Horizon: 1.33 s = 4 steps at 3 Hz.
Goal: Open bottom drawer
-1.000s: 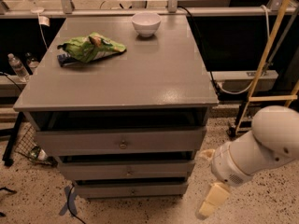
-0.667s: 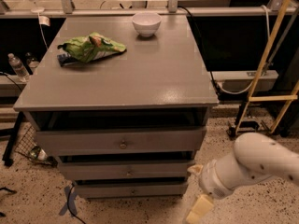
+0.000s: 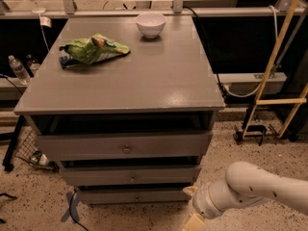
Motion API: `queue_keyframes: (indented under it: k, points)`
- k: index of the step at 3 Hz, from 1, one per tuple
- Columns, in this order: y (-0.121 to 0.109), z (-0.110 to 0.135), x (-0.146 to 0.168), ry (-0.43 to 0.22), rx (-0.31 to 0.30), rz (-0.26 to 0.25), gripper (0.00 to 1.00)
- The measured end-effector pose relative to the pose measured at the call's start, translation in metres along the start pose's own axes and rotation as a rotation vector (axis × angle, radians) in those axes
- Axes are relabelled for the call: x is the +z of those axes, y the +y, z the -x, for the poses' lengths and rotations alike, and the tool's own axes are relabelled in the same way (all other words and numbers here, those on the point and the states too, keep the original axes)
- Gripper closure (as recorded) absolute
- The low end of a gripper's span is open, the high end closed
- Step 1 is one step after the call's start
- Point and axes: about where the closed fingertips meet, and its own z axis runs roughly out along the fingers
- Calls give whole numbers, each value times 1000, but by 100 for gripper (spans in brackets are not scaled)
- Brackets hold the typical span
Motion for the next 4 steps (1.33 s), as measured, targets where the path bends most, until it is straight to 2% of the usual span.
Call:
queue_keyframes:
  k: [1,2,3,4]
  points:
    - [-10,-14,59,-61,60,50,0]
    - [-13,-16,66,-55,63,55,0]
    - [-35,-27,83,-36,67,44,0]
    - [-75,-51,108,-21,73,-17,0]
